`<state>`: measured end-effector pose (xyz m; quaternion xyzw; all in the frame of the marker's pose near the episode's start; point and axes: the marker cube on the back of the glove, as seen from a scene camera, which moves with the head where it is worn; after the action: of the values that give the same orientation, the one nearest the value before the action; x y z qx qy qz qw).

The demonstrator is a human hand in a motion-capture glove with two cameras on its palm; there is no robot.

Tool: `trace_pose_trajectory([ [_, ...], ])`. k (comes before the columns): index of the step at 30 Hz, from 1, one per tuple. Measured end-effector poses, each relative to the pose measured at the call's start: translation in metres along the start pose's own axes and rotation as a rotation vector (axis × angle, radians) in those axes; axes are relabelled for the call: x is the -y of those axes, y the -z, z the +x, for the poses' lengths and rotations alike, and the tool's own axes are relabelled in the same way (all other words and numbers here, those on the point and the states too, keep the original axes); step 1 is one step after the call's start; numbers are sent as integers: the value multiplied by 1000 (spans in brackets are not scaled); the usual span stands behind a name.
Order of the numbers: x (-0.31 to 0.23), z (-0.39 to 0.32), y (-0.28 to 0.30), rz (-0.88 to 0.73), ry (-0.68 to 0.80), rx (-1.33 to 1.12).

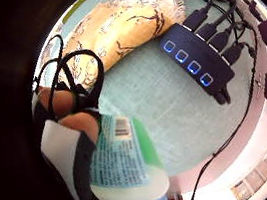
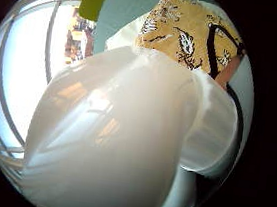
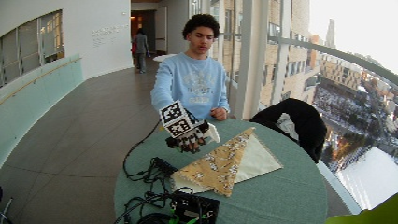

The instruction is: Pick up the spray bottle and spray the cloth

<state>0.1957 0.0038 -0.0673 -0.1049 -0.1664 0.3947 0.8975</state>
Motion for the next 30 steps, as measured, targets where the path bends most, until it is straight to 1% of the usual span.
trace_pose_trajectory([
  [14, -2, -7, -5, -5, 8, -14],
  [18, -3, -14, -4, 12, 29, 23],
  [24, -8, -43, -4, 51, 140, 189],
  [30, -16, -95, -9, 123, 308, 378],
])
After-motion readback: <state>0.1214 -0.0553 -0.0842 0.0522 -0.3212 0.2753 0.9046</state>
